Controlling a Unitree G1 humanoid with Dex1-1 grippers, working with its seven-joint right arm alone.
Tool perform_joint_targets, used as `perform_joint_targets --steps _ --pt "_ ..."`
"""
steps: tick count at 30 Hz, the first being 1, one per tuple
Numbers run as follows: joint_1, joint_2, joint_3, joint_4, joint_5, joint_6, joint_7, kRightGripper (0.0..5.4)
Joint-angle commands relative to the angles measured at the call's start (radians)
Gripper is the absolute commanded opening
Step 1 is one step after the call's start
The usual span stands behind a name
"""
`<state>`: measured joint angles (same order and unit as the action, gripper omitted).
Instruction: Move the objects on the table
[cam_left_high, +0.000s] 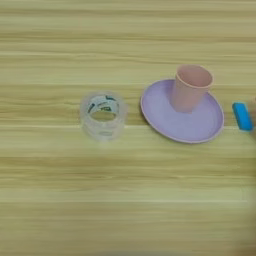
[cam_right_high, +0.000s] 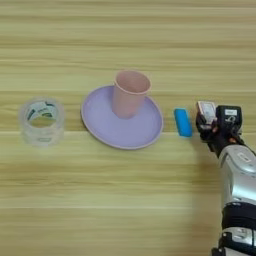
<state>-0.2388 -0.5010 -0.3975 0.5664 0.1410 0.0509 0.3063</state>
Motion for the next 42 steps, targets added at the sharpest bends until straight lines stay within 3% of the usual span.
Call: perform_joint_targets --steps 1,20,31,42 --pt "-0.070 -0.073 -0.016 0.004 -0.004 -0.045 -0.023 2.11" --pt "-0.118 -0.082 0.017 0.164 -0.020 -0.094 -0.027 2.11" --pt "-0.127 -0.081 0.026 0.181 -0.019 -0.106 -0.032 3.44" --pt "-0.096 -0.077 0.018 0.066 -0.007 -0.090 -0.043 4.49"
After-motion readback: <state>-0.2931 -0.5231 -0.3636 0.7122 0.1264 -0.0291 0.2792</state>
